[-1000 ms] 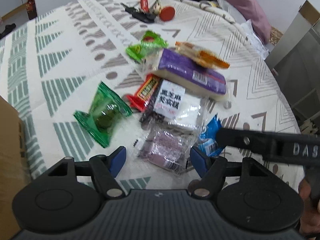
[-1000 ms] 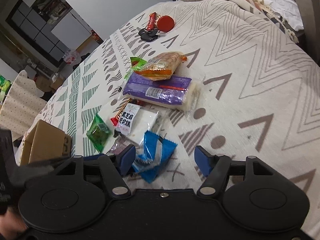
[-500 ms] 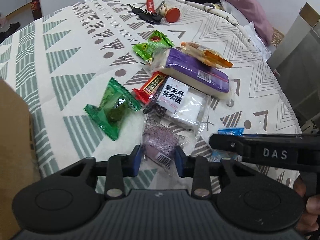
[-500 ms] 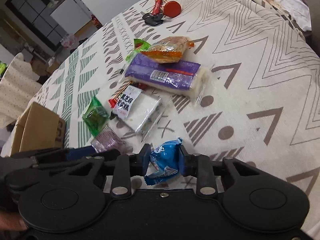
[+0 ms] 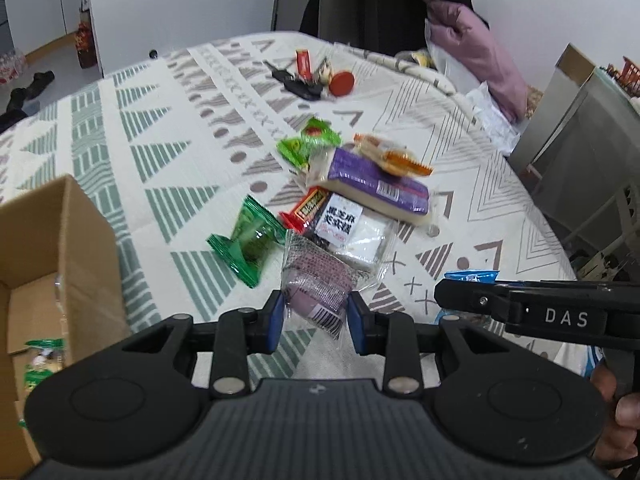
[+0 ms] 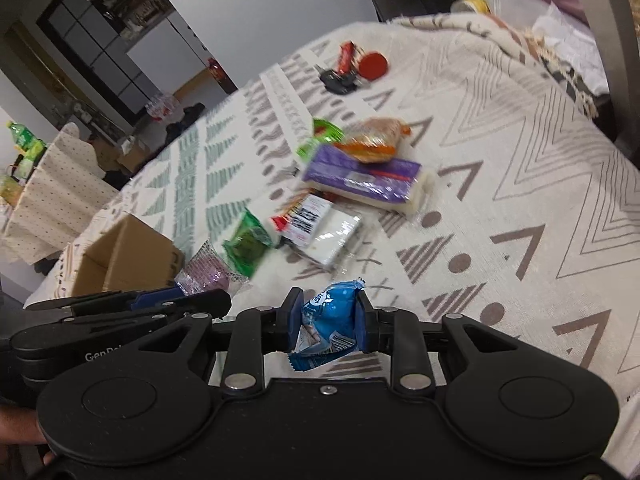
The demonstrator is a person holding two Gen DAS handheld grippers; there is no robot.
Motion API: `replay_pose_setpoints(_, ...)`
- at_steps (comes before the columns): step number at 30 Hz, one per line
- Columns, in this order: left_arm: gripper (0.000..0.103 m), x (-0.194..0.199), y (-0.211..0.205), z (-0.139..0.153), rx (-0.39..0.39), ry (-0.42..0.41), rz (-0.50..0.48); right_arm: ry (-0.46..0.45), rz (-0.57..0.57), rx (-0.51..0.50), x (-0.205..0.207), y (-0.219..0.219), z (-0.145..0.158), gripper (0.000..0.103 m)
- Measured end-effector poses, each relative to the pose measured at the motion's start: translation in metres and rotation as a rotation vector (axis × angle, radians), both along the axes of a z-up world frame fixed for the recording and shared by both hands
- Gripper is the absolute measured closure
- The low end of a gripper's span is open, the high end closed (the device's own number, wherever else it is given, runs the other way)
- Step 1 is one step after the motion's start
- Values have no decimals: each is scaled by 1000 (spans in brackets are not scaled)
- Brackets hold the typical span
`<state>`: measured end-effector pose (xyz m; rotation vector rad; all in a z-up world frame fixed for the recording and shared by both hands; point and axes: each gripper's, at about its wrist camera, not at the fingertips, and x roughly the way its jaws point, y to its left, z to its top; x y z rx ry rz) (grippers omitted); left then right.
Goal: Organize snacks
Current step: 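Grasp the purple clear packet with the left gripper while the right grasps a blue wrapper, then carry both snacks over the box and open both grippers to drop them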
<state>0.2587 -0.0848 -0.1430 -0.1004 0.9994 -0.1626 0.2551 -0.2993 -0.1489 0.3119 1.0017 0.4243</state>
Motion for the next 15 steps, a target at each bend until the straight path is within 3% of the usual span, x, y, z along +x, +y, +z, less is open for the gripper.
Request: replay_pose_setpoints(15,71,-39,39,50,-1,-94,72,-137,40,51,-25,25,55,77)
